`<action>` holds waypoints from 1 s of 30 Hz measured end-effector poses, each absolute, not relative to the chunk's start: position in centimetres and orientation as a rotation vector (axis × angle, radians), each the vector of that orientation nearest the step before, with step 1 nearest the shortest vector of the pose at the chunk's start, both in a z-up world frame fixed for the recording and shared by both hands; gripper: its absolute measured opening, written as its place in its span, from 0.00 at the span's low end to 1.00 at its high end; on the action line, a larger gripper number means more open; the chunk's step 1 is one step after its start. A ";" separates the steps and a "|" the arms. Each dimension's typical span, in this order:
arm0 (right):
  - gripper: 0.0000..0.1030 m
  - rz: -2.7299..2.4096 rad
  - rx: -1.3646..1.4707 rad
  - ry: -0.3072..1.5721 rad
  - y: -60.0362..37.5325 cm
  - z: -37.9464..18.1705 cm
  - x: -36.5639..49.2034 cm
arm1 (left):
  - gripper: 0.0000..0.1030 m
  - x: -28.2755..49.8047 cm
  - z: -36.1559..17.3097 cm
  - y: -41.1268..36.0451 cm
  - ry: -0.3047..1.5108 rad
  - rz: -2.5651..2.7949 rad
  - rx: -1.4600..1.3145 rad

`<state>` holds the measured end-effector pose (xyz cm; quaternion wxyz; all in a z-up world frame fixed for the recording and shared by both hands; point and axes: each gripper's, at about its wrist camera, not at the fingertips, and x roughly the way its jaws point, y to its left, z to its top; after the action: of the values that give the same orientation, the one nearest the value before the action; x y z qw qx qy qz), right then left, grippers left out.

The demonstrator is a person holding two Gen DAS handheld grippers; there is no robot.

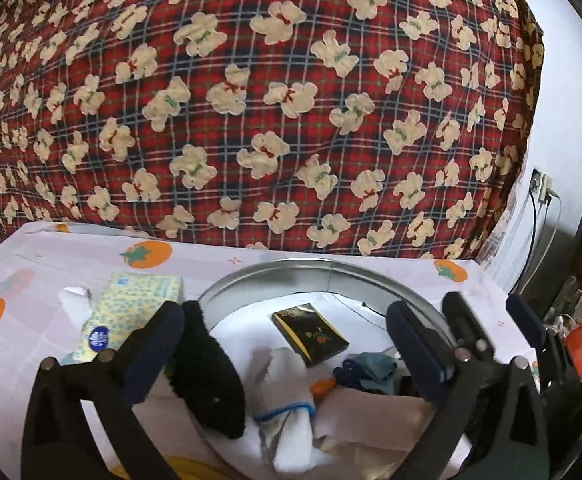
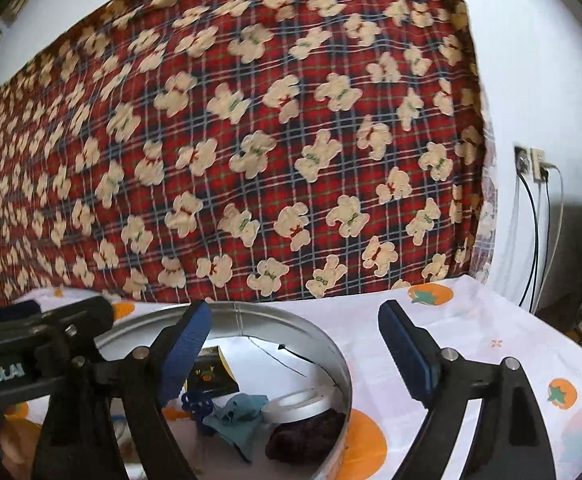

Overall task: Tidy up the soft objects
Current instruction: 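Withdraw both open grippers from the tin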

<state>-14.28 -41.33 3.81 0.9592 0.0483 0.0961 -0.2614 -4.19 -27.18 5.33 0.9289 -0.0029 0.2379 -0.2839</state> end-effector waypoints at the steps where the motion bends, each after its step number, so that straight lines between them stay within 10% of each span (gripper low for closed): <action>1: 0.85 -0.534 0.107 0.194 -41.5 3.9 -14.4 | 0.99 -4.3 5.4 -27.0 0.483 -0.577 -0.005; 30: 0.93 -0.664 0.110 0.100 -36.3 3.8 -17.9 | 0.99 -5.6 4.1 -17.0 0.391 -0.398 0.030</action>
<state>-17.89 -36.31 3.84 0.9427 0.0542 0.0491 -0.3256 -5.62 -16.99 4.15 0.9613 0.0148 0.1931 -0.1962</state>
